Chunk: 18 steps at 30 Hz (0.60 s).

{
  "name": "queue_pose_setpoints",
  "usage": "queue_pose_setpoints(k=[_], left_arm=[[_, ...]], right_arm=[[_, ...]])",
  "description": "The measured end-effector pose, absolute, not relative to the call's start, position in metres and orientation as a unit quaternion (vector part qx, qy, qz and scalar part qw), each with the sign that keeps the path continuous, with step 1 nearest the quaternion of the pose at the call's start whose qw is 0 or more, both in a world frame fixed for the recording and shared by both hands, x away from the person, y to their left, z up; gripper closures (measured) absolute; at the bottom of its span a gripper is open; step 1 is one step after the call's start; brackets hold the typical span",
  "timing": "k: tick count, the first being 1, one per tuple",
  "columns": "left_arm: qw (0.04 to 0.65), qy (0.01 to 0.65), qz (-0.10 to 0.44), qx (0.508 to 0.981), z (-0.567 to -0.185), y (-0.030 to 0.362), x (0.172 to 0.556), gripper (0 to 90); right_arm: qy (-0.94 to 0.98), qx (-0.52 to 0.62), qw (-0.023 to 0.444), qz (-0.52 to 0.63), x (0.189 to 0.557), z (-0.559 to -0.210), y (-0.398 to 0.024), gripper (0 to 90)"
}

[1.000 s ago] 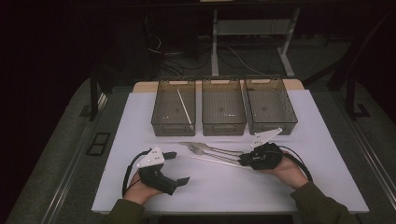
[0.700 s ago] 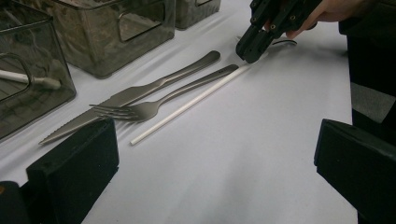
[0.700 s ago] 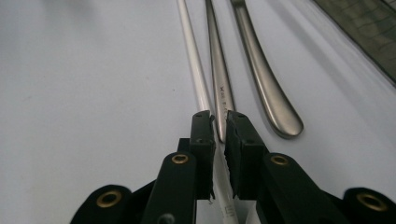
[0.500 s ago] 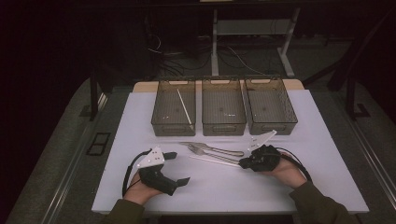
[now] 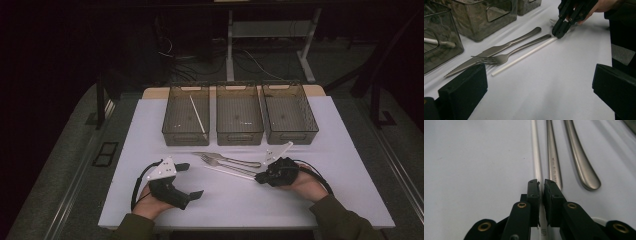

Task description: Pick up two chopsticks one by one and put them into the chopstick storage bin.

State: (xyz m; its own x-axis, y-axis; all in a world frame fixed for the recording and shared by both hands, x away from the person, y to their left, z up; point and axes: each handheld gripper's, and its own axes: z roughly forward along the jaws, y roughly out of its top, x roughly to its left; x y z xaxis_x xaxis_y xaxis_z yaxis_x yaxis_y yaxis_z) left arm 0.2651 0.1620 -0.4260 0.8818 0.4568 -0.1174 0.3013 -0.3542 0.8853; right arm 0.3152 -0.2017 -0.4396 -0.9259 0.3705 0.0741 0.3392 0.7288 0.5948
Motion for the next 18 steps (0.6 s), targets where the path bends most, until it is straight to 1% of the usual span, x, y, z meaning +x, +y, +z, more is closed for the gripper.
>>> queue_pose_setpoints(k=[6, 18], left_arm=[[0.518, 0.231, 0.075, 0.82, -0.4262, 0.1618, 0.2652, 0.0], [0.518, 0.231, 0.076, 0.82, -0.426, 0.1617, 0.265, 0.0]], right_arm=[[0.931, 0.18, 0.028, 0.316, 0.314, -0.4404, -0.2013, 81.4], [0.934, 0.153, 0.044, 0.319, 0.3114, -0.4414, -0.2016, 84.1]])
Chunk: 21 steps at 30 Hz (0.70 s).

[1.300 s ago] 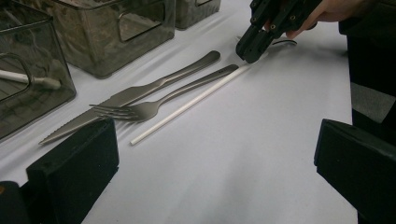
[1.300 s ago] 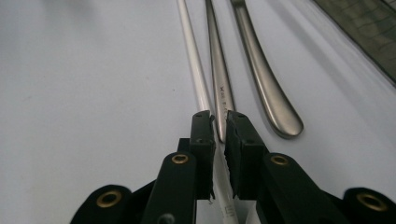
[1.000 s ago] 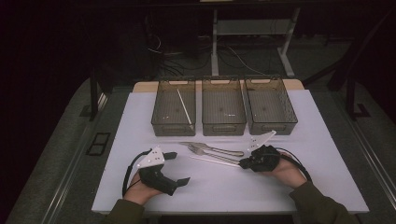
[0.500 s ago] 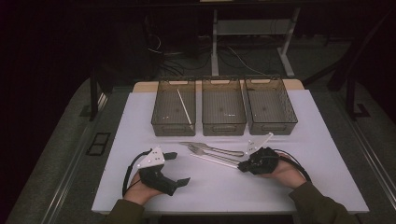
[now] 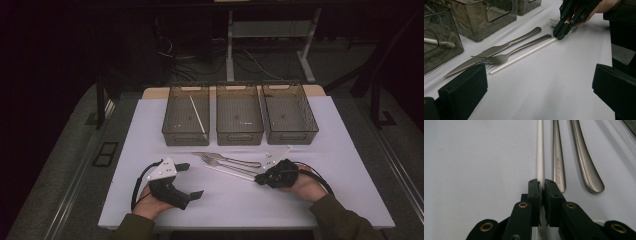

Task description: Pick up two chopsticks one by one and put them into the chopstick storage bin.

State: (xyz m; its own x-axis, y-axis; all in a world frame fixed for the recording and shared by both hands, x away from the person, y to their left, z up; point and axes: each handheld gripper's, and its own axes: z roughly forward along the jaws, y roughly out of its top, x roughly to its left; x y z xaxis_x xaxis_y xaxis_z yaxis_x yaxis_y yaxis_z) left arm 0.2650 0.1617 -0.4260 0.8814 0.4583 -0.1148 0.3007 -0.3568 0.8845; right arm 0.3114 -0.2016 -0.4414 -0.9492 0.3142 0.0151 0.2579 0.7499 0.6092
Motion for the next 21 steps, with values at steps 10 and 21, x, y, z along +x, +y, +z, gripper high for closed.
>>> queue_pose_setpoints(k=[10, 21], left_arm=[[0.518, 0.23, 0.078, 0.82, -0.425, 0.162, 0.265, 0.0], [0.518, 0.23, 0.08, 0.82, -0.425, 0.162, 0.264, 0.0]], right_arm=[[0.936, 0.145, 0.039, 0.32, 0.309, -0.439, -0.202, 84.1], [0.922, 0.168, 0.043, 0.345, 0.3, -0.421, -0.211, 84.1]])
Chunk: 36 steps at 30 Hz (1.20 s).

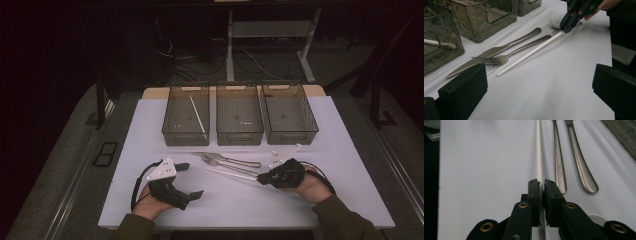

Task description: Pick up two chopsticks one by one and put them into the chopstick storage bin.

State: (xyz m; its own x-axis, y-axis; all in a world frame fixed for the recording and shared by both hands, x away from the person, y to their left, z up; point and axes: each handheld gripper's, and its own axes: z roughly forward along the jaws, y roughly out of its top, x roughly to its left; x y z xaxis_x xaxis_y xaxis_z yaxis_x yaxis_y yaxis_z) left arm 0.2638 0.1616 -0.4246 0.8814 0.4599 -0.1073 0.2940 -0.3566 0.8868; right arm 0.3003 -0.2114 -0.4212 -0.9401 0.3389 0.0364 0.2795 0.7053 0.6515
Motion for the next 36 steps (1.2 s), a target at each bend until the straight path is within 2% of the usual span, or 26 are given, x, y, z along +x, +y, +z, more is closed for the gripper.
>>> queue_pose_setpoints(k=[16, 36], left_arm=[[0.517, 0.229, 0.081, 0.821, -0.425, 0.162, 0.264, 0.0], [0.517, 0.23, 0.084, 0.82, -0.425, 0.163, 0.266, 0.0]], right_arm=[[0.897, 0.203, 0.027, 0.392, 0.294, -0.399, -0.222, 84.0], [0.873, 0.257, 0.064, 0.41, 0.31, -0.369, -0.218, 84.1]])
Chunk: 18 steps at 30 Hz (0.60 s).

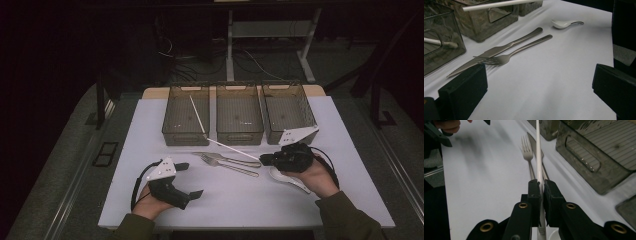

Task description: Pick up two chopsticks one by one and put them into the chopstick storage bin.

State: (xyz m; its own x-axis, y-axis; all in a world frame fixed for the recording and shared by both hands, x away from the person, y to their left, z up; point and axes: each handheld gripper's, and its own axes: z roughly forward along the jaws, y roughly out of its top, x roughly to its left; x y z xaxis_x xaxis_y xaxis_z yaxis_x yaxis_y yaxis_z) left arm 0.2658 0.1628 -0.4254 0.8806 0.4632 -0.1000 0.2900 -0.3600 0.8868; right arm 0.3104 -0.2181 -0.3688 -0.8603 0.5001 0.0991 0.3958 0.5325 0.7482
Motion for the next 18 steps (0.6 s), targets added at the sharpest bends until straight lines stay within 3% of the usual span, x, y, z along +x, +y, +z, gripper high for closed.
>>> queue_pose_setpoints(k=[18], left_arm=[[0.517, 0.228, 0.083, 0.821, -0.425, 0.162, 0.265, 0.0]], right_arm=[[0.861, 0.286, 0.093, 0.411, 0.345, -0.34, -0.187, 84.1]])
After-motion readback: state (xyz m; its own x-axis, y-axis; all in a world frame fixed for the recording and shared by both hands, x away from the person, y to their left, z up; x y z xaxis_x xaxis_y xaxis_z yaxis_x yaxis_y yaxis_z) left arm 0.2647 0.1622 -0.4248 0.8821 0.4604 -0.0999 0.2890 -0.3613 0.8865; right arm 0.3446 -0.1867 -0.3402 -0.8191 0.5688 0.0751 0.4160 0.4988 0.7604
